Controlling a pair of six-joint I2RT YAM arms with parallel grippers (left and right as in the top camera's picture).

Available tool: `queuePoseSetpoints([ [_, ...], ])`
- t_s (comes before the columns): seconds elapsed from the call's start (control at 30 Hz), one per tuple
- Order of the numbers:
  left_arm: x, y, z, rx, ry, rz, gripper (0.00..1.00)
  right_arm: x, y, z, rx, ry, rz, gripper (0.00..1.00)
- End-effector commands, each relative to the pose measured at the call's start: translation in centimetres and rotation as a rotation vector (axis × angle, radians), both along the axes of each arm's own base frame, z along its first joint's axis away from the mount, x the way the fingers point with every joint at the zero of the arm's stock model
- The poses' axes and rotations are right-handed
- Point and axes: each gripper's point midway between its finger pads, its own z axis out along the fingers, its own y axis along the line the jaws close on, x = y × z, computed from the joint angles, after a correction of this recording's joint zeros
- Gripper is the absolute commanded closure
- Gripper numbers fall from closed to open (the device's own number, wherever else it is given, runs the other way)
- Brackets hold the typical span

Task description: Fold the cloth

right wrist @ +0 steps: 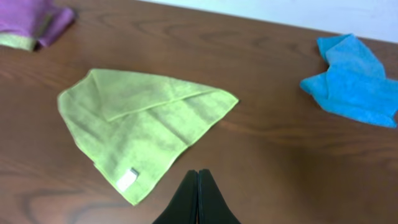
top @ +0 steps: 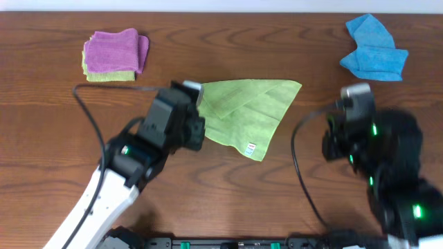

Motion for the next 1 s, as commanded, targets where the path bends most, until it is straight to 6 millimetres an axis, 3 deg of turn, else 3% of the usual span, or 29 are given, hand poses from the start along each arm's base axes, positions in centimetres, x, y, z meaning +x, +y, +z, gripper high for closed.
queuePoseSetpoints([
  [0.0, -1.9, 1.5, -2.6, 0.017, 0.033, 0.026, 0.94, -2.2, 0.0, -3.3, 0.053, 0.054, -0.037, 0.98],
  [0.13, -3.9, 1.1, -5.7, -0.030, 0.074, -0.022, 0.94, -3.8, 0.8, -7.4, 0.113, 0.138, -0.042, 0.98],
  [0.3, -4.1, 1.3, -8.2, -0.049, 0.118, 0.033, 0.94, -3.5, 2.8, -11.0, 0.190, 0.241, -0.025, 0.98],
  [0.43, -3.8, 1.2, -8.8, -0.042, 0.129, 0.034, 0.94, -2.9, 4.5, -14.0, 0.170, 0.331, 0.016, 0.98],
  [0.67, -3.3, 0.9, -9.5, -0.046, 0.149, 0.052, 0.94, -1.9, 9.4, -20.3, 0.102, 0.505, 0.124, 0.98],
  [0.97, -3.3, 0.9, -9.6, -0.045, 0.149, 0.052, 0.94, -0.1, 11.8, -24.0, 0.103, 0.545, 0.164, 0.98],
])
